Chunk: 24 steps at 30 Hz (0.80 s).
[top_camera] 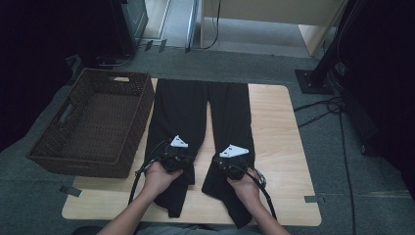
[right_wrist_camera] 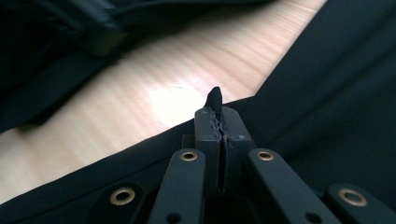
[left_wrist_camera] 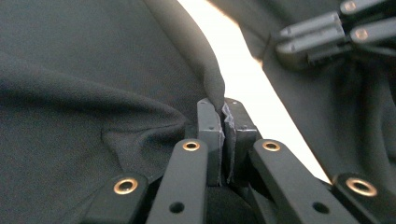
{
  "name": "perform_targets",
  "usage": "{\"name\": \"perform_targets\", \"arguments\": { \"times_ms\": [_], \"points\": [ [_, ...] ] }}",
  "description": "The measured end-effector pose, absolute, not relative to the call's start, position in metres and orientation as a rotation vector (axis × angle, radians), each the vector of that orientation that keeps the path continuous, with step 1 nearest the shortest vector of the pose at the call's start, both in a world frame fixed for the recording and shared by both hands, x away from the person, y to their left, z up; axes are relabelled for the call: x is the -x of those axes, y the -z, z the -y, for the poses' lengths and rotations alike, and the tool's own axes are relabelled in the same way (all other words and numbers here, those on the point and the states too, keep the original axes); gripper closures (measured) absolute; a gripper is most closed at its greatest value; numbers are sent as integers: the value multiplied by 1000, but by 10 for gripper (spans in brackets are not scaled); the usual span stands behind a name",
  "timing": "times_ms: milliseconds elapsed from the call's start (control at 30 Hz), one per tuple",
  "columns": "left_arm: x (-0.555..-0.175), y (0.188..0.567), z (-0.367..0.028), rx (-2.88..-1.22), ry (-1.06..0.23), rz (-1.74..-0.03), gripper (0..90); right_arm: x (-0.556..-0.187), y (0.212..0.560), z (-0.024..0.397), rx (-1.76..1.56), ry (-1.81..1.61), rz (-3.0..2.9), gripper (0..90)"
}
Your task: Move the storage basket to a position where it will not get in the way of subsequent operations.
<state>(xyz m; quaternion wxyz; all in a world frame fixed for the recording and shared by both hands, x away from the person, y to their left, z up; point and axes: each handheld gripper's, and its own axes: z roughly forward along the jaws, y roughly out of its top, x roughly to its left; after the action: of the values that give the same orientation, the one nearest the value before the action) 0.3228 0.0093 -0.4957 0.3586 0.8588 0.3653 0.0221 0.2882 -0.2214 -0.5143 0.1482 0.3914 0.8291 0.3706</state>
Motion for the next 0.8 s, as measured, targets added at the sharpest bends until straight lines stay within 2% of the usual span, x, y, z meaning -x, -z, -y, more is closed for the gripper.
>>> {"name": "perform_targets", "arguments": {
  "times_ms": [300, 367, 400, 433, 567, 667, 800],
  "points": [
    [-323, 495, -9, -2208, -48, -945, 864, -277, 509, 215, -1039, -1208, -2457, 883],
    [-322, 495, -9, -2212, -48, -939, 868, -278, 511, 217, -1060, -1171, -2460, 853],
    [-322, 496, -7, -2229, -40, -936, 874, -283, 515, 222, -1137, -1176, -2478, 731],
    [-321, 497, -7, -2241, -41, -931, 875, -284, 515, 225, -1166, -1197, -2461, 703],
    [-321, 498, -5, -2245, -37, -927, 876, -287, 507, 232, -1175, -1221, -2363, 673],
    [-320, 498, -5, -2244, -37, -927, 876, -300, 496, 245, -1202, -1196, -2238, 597],
    [-321, 498, -5, -2249, -33, -927, 875, -317, 496, 262, -1260, -1077, -2143, 597]
  ]
}}
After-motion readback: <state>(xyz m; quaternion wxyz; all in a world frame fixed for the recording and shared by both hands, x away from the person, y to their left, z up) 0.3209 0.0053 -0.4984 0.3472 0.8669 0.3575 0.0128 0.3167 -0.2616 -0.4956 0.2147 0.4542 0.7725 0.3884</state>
